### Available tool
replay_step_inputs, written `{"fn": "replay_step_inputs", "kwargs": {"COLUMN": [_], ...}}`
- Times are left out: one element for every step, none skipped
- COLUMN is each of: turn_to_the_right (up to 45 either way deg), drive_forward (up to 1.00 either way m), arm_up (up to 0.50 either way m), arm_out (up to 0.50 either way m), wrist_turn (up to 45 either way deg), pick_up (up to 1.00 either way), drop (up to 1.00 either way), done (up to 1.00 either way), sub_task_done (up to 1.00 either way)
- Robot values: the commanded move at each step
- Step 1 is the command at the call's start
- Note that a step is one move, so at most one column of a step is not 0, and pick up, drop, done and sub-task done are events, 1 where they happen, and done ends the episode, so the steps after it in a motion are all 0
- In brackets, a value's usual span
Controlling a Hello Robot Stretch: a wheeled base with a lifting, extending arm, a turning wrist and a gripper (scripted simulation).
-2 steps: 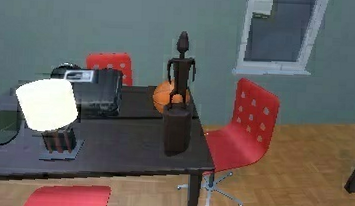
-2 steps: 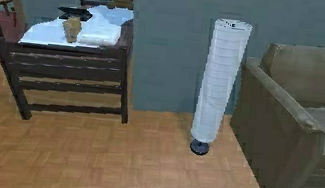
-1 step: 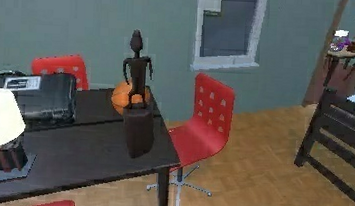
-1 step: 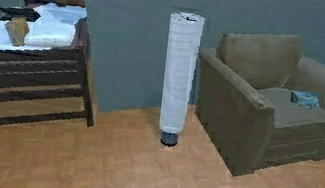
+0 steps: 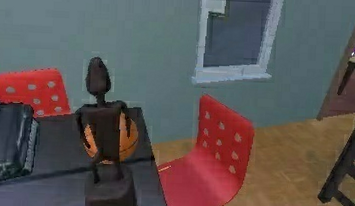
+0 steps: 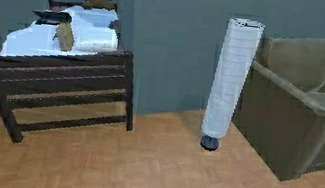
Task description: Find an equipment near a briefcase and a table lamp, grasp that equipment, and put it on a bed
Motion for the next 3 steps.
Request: {"fn": "replay_step_inputs", "kwargs": {"turn_to_the_right": [-45.0,-45.0,-18.0], "drive_forward": [0.0,0.0,0.0], "arm_up": [0.0,0.0,0.0], "arm_out": [0.0,0.0,0.0], "wrist_turn": [0.0,0.0,0.0], "pick_up": [0.0,0.0,0.0], "drop": [0.0,0.0,0.0], "done": [0.0,0.0,0.0], "sub_task_done": [0.0,0.0,0.0]}}
